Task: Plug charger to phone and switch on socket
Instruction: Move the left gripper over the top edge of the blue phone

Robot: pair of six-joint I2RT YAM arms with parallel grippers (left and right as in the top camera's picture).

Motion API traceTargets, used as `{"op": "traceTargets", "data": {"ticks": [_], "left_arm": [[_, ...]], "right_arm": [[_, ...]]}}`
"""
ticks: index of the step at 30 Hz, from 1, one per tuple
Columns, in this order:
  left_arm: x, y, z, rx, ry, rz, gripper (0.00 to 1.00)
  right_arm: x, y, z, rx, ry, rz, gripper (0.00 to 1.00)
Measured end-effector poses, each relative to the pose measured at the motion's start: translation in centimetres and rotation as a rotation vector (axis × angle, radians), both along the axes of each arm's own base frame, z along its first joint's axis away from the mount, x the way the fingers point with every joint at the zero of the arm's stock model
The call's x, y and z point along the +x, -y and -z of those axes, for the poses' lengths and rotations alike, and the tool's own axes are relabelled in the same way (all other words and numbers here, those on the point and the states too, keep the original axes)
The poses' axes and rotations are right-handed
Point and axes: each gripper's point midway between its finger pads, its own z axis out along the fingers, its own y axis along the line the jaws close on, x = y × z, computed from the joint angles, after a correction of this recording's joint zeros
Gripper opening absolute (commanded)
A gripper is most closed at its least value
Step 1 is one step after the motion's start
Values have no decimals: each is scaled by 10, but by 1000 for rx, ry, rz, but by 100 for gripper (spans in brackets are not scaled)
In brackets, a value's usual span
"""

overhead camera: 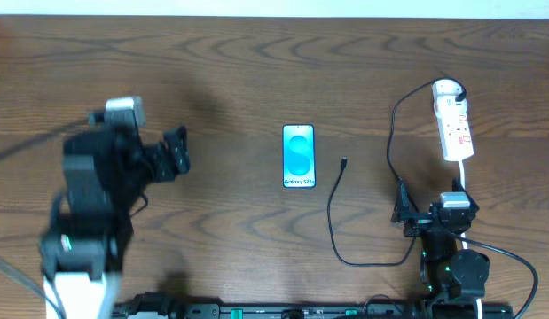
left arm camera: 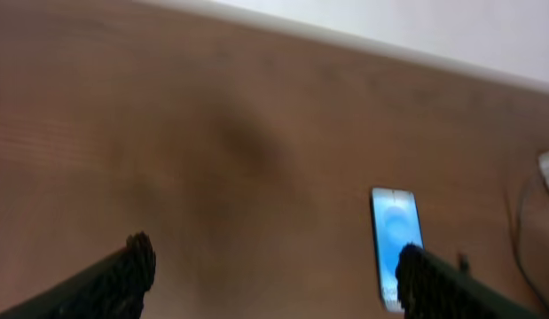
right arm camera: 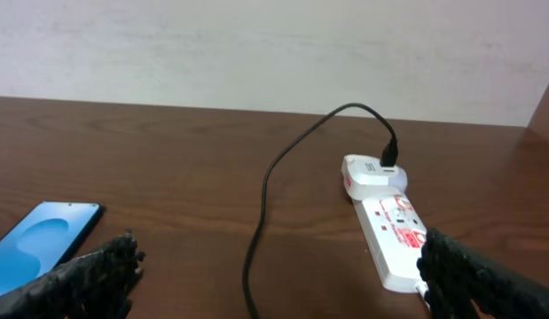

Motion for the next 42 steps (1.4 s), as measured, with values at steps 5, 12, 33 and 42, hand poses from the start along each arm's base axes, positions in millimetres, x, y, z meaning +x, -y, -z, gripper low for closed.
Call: {"op": "traceTargets", "data": {"ticks": [5, 12, 33, 42], "left_arm": [[26, 31, -7, -120, -98, 136, 88], [22, 56, 15, -220, -311, 178, 88], [86, 170, 108, 273, -727, 221, 88], [82, 212, 170, 241, -844, 266, 89]], "right_arm": [[0, 0, 0, 0, 0, 0, 99], [0, 0, 0, 0, 0, 0, 99], [0, 0, 0, 0, 0, 0, 99], [0, 0, 0, 0, 0, 0, 99]]}}
